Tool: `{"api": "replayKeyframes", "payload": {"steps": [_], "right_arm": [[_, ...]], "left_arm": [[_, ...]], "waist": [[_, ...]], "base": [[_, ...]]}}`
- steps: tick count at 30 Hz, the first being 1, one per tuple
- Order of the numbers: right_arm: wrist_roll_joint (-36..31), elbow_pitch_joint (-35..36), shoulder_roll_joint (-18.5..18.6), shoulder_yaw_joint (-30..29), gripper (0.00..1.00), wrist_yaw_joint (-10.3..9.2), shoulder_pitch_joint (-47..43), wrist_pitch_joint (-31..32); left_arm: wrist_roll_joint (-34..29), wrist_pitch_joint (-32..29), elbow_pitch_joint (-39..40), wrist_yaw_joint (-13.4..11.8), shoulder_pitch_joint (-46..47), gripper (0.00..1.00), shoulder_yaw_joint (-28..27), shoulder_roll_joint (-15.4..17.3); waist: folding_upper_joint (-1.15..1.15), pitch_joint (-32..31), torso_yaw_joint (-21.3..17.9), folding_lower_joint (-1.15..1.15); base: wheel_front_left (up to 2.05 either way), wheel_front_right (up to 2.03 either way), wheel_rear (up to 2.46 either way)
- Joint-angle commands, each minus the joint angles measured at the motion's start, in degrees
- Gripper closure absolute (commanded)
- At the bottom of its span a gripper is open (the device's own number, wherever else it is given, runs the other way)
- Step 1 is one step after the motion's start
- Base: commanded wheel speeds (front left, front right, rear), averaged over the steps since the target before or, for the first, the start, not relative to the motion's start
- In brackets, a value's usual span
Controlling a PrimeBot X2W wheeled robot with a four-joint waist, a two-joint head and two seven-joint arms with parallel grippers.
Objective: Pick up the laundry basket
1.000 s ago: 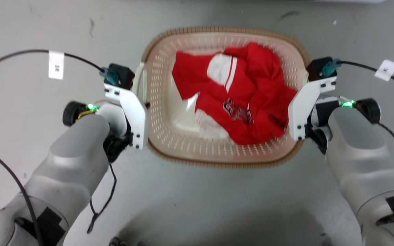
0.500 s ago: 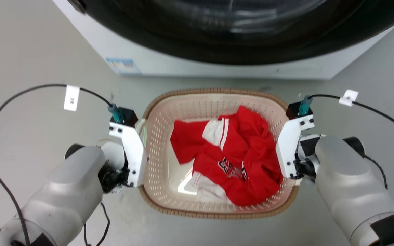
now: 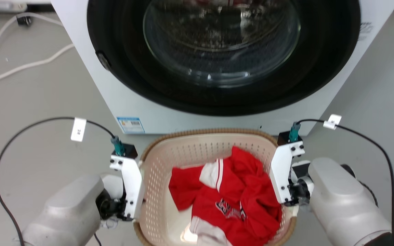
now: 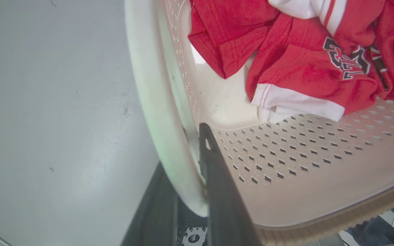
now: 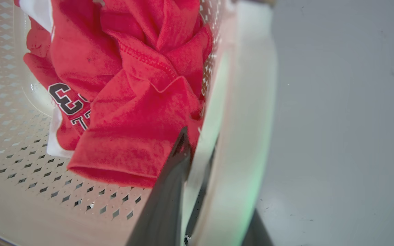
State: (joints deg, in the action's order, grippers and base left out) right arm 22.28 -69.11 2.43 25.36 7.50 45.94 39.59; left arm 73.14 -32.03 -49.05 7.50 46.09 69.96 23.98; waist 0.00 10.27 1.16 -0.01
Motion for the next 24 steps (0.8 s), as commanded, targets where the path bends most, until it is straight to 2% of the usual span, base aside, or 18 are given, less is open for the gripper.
{"api": "replayKeyframes", "payload": {"steps": [1,4,10,24], "right_arm": [[0.3,0.3,0.8,0.5,1.00,-0.02,-0.7,0.3],[1.9,0.6,0.8,2.6,1.00,-0.01,-2.2,2.2],[5.9,0.7,0.8,3.6,1.00,0.00,-4.7,5.6],[8.2,-0.4,0.8,5.7,1.00,0.00,-5.3,5.4]], "left_arm": [[0.1,-0.9,-0.2,-0.1,-1.5,1.00,0.6,0.7],[0.8,-3.6,0.0,-0.1,-3.0,1.00,1.6,1.2],[1.8,-5.9,0.2,-0.1,-4.3,1.00,2.1,1.6],[3.2,-8.4,0.1,-0.1,-4.5,1.00,2.5,2.2]], "waist": [[0.00,-2.8,-0.4,0.01],[0.00,-6.2,-0.7,0.01],[0.00,-8.8,-1.2,0.01],[0.00,-10.0,-1.8,0.01]], "base": [[0.00,0.00,0.00],[0.00,0.00,0.00],[0.00,0.00,0.00],[0.00,0.00,0.00]]}}
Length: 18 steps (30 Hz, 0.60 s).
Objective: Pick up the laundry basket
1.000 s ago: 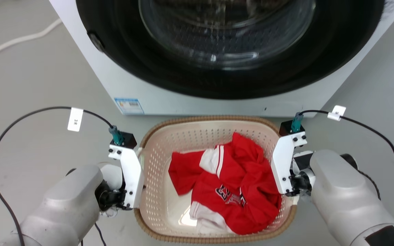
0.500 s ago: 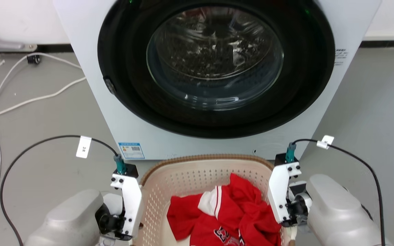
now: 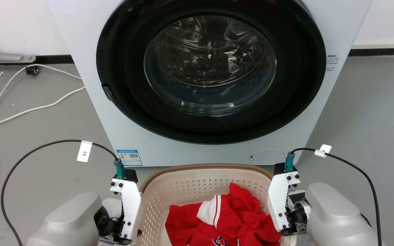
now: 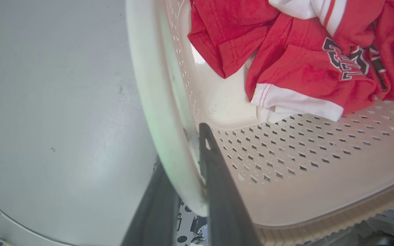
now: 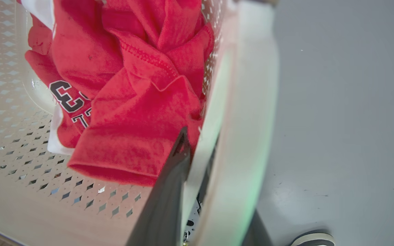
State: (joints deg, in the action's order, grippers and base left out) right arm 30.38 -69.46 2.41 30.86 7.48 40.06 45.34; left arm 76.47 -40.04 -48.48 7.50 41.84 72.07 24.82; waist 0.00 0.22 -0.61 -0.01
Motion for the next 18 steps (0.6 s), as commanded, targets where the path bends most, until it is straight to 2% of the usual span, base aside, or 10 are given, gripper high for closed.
{"api": "replayKeyframes", "payload": {"steps": [1,18], "right_arm": [[0.3,-0.1,0.8,0.2,1.00,0.02,0.7,-0.4],[1.9,-1.0,0.8,2.1,1.00,0.02,3.3,-0.7]], "left_arm": [[0.0,-0.5,-0.6,-0.1,-0.1,1.00,0.4,1.3],[0.9,-1.8,-0.7,-0.1,1.3,1.00,0.6,1.2]], "waist": [[0.00,0.1,0.0,0.01],[0.00,1.2,0.2,0.01]], "base": [[0.00,0.00,0.00],[0.00,0.00,0.00]]}}
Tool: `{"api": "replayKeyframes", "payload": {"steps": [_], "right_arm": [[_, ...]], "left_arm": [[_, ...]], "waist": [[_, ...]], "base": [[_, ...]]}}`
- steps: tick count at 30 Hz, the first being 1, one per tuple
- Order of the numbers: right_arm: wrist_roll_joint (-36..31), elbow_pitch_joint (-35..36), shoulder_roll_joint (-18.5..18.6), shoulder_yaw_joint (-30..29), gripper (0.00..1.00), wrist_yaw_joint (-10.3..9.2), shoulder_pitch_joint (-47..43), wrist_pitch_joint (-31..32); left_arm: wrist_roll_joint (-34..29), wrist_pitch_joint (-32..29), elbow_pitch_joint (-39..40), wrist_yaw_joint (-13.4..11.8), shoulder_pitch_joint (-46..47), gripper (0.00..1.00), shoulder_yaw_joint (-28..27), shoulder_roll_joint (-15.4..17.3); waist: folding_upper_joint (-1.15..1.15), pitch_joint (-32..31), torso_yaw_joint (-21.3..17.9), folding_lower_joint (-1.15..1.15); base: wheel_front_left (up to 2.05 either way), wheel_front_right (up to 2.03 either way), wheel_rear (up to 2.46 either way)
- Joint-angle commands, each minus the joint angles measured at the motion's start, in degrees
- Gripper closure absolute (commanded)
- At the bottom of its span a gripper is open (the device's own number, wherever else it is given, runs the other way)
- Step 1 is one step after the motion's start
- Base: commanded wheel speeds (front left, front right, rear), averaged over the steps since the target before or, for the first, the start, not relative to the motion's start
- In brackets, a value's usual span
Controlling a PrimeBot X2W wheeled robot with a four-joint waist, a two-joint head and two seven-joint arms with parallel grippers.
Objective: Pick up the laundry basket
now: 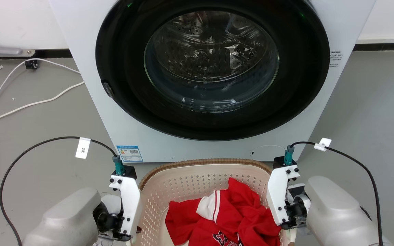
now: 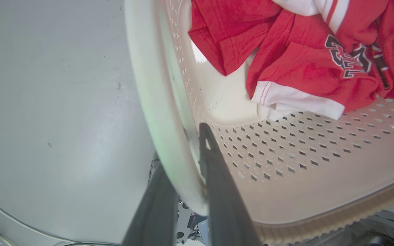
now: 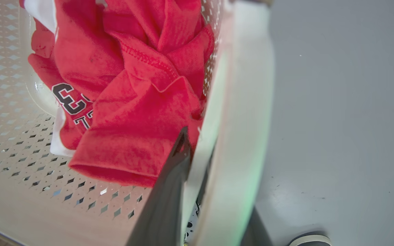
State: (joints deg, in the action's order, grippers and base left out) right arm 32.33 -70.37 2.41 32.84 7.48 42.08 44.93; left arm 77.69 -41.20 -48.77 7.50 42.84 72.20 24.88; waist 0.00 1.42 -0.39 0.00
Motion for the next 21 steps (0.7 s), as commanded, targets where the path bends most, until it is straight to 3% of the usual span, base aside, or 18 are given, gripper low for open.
{"api": "replayKeyframes", "payload": {"steps": [1,21], "right_arm": [[0.0,-0.2,0.9,0.2,1.00,0.02,1.4,-0.3],[1.5,-1.1,0.9,1.7,1.00,0.02,2.3,-0.7]], "left_arm": [[-0.3,-0.8,-0.4,-0.1,0.4,1.00,0.5,1.2],[0.3,-1.0,-0.6,-0.1,0.8,1.00,0.7,1.1]], "waist": [[0.00,0.1,0.0,0.00],[0.00,0.5,0.1,0.00]], "base": [[0.00,0.00,0.00],[0.00,0.00,0.00]]}}
